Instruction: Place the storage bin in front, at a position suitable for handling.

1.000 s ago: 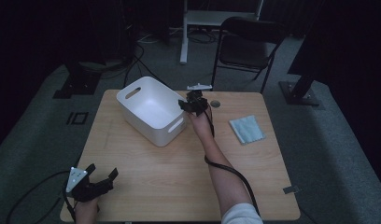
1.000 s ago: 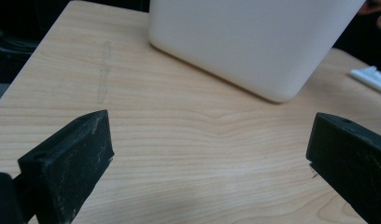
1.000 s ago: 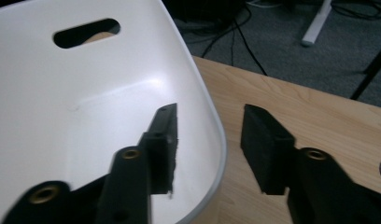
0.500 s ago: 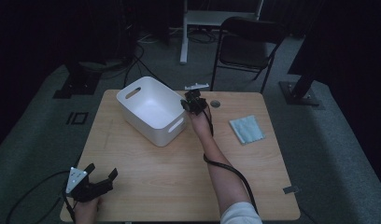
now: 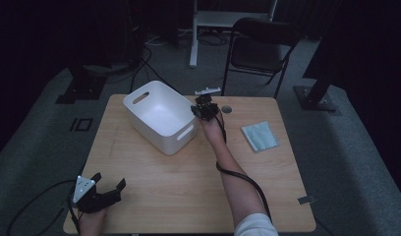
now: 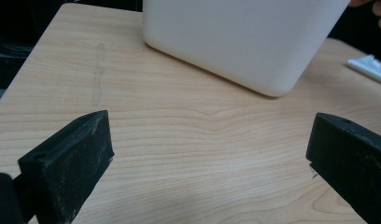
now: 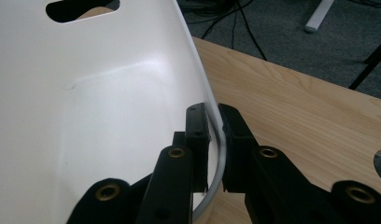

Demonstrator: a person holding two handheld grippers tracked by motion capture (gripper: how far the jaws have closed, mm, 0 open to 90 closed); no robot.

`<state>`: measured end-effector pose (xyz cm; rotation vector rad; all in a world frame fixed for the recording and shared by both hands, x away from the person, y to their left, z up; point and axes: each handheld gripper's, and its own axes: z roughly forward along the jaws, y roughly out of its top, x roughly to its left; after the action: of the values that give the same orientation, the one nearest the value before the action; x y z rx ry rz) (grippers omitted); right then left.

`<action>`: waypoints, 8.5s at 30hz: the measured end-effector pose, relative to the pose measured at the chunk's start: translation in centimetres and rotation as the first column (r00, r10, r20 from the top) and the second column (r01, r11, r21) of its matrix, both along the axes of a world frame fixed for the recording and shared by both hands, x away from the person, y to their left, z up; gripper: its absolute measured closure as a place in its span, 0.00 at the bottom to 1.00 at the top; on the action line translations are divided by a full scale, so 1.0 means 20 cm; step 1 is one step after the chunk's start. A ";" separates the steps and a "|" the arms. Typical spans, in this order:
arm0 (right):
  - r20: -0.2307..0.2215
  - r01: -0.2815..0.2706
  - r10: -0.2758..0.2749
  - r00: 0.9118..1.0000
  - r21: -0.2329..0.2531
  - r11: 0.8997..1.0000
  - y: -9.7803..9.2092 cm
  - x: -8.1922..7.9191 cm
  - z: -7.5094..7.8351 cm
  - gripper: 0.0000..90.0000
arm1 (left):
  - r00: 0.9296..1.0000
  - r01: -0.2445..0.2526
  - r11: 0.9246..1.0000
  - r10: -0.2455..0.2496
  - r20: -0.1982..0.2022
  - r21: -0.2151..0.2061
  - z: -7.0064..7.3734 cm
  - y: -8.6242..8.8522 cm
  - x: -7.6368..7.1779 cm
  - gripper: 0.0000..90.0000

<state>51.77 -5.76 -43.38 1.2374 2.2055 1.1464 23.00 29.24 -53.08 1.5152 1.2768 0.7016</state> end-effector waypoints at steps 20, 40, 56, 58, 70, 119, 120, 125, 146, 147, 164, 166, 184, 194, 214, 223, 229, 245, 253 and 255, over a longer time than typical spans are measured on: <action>-0.010 -0.025 0.025 1.000 -0.002 1.000 -0.05 -0.08 0.01 0.93 | 0.998 0.058 0.998 -0.058 -0.009 0.017 0.01 -0.02 0.00 0.01; -0.012 -0.060 0.060 0.998 -0.008 0.998 -0.13 -0.19 0.01 0.93 | 0.996 0.085 0.995 -0.084 -0.026 0.043 0.00 -0.05 0.01 0.01; -0.018 -0.090 0.090 0.996 -0.016 0.996 -0.21 -0.28 0.01 0.93 | 0.995 0.095 0.994 -0.094 -0.032 0.052 -0.01 -0.06 0.01 0.01; -0.020 -0.089 0.089 0.996 -0.018 0.996 -0.22 -0.29 0.01 0.93 | 0.995 0.094 0.994 -0.092 -0.032 0.049 -0.01 -0.06 0.01 0.01; -0.011 -0.107 0.107 0.994 -0.015 0.994 -0.30 -0.37 0.00 0.93 | 0.995 0.098 0.994 -0.096 -0.039 0.057 -0.01 -0.07 0.01 0.01; -0.017 -0.186 0.186 0.982 -0.029 0.982 -0.59 -0.68 0.00 0.92 | 0.986 0.165 0.983 -0.161 -0.052 0.080 -0.02 -0.13 0.02 0.01; -0.016 -0.189 0.188 0.982 -0.030 0.982 -0.59 -0.69 0.00 0.92 | 0.986 0.165 0.983 -0.161 -0.053 0.079 -0.02 -0.13 0.02 0.01; -0.018 -0.191 0.190 0.982 -0.027 0.981 -0.62 -0.72 0.00 0.92 | 0.986 0.161 0.984 -0.157 -0.052 0.077 -0.02 -0.14 0.02 0.01; -0.018 -0.192 0.192 0.981 0.020 0.981 -0.73 -0.83 -0.02 0.89 | 0.974 0.226 0.972 -0.224 -0.039 0.062 0.05 -0.16 0.00 0.01; -0.018 -0.192 0.193 0.981 0.034 0.981 -0.74 -0.83 -0.02 0.86 | 0.972 0.234 0.969 -0.233 -0.032 0.073 0.07 -0.16 -0.01 0.01; 0.075 -0.081 0.072 0.995 0.129 0.988 -0.79 -1.06 0.08 0.42 | 0.928 0.368 0.927 -0.371 0.035 0.079 0.43 -0.20 0.19 0.01; 0.098 -0.070 0.059 0.993 0.114 0.991 -0.79 -1.10 0.08 0.41 | 0.923 0.376 0.922 -0.381 0.048 0.094 0.47 -0.22 0.23 0.02; 0.190 -0.011 -0.004 0.982 0.078 0.997 -0.76 -1.19 0.06 0.47 | 0.872 0.489 0.860 -0.485 -0.061 0.144 0.51 -0.41 0.62 0.35; 0.153 0.043 -0.055 0.987 0.084 0.996 -0.73 -1.09 0.03 0.62 | 0.879 0.477 0.865 -0.466 -0.104 0.154 0.46 -0.45 0.66 0.59; 0.133 0.019 -0.025 0.991 0.048 0.999 -0.72 -1.02 -0.01 0.91 | 0.922 0.388 0.906 -0.381 -0.075 0.171 0.42 -0.48 0.57 0.92; 0.123 -0.002 -0.004 0.992 0.046 0.999 -0.71 -0.96 -0.01 0.94 | 0.934 0.358 0.917 -0.350 -0.073 0.179 0.42 -0.46 0.46 0.90; 0.129 -0.023 0.018 0.992 0.040 0.999 -0.70 -0.95 -0.01 0.95 | 0.944 0.330 0.931 -0.323 -0.075 0.154 0.41 -0.45 0.39 0.90; 0.130 -0.079 0.073 0.989 0.042 0.996 -0.70 -0.89 -0.01 0.94 | 0.962 0.270 0.954 -0.261 -0.080 0.132 0.41 -0.47 0.23 0.88; 0.124 -0.091 0.084 0.989 0.051 0.994 -0.69 -0.89 -0.01 0.93 | 0.965 0.260 0.960 -0.254 -0.073 0.105 0.41 -0.48 0.16 0.83; 0.119 -0.091 0.084 0.989 0.056 0.994 -0.69 -0.89 -0.01 0.92 | 0.955 0.289 0.954 -0.282 -0.093 0.081 0.42 -0.46 0.17 0.82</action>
<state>34.05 -19.48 -43.53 1.0769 2.1719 1.2951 26.48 19.96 -44.67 1.7771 1.0641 0.5218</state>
